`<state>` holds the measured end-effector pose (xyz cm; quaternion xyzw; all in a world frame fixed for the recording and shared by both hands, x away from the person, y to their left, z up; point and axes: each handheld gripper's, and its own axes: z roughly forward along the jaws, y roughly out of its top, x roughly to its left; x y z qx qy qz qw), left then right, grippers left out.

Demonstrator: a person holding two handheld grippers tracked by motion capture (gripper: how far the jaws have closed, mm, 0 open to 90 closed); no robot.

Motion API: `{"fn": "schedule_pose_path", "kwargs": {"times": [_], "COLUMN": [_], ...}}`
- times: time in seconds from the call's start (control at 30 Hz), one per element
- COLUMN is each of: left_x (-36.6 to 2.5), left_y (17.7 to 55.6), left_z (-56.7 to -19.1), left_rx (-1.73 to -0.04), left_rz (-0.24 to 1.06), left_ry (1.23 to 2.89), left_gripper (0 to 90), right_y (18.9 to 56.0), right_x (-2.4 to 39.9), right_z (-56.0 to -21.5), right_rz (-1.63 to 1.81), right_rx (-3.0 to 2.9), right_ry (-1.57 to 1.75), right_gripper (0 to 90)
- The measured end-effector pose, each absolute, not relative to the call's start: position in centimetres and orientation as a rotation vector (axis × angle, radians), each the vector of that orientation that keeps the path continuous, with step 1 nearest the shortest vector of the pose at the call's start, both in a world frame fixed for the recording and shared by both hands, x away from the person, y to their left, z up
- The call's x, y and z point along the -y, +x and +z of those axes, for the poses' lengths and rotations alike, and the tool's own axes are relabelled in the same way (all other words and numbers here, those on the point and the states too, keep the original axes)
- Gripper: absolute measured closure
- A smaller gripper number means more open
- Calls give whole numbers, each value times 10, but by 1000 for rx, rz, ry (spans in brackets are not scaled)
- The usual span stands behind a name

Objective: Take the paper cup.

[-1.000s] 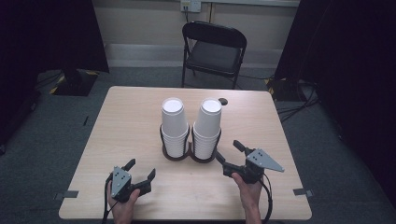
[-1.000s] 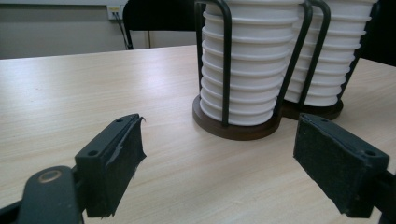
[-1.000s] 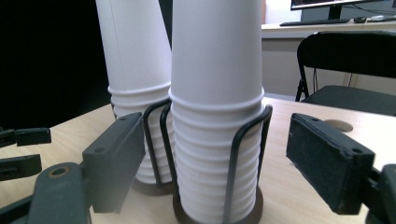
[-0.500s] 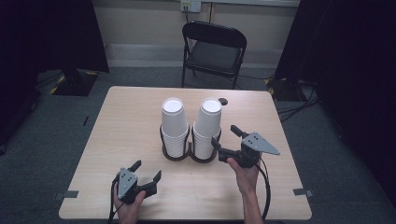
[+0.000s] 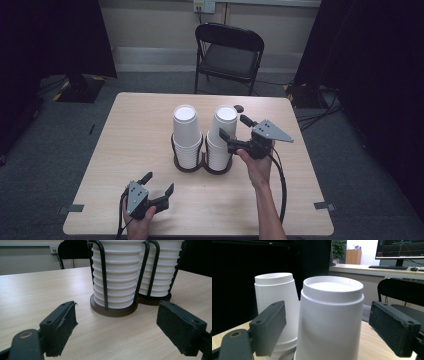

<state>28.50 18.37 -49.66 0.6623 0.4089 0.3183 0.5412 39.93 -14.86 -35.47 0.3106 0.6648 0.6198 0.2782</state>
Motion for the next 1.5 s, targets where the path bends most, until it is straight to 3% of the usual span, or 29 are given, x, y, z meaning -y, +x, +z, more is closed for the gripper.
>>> {"fn": "schedule_pose_path", "kwargs": {"times": [0.67,1.5], "left_x": [-183,-184], "left_y": [286,285], "left_z": [-496,-497], "left_rx": [-963,-965], "left_rz": [744,752], "left_ry": [1589,1576], "left_gripper": [158,167], "right_y": [439,440], "right_x": [127,123], "right_z": [-380,-386], "right_rz": [1625,1605], "right_rx": [-1917,-1935], "right_ry": [928,928], "right_gripper": [134,148]}}
